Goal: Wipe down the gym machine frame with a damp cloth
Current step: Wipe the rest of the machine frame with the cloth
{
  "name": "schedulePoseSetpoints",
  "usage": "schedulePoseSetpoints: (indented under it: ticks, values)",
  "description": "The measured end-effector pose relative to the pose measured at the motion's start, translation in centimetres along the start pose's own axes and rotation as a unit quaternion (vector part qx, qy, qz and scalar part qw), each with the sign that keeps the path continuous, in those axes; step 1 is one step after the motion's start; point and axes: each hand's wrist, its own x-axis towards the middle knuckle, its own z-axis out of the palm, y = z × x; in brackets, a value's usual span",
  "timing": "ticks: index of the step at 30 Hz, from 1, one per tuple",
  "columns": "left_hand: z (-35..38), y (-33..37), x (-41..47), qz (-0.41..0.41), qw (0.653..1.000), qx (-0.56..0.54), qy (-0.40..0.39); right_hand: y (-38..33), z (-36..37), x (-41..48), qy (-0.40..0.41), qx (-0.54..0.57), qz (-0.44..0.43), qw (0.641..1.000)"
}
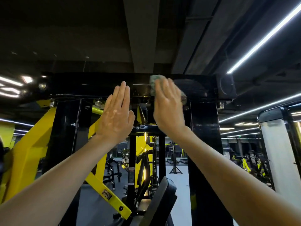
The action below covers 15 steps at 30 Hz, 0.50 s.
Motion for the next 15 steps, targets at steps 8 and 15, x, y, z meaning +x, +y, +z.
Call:
schedulePoseSetpoints:
  ticks: [8,15]
  values:
    - [-1.0,0.2,0.1,0.002,0.997,0.06,-0.04,7.4,-4.9,1.1,-0.025,-0.023,0.026,0.999]
    - [-0.9,0.7,-0.1,-0.021,0.998,0.056,-0.037,-0.8,-0.8,0.8,-0.041,0.02,-0.007,0.999]
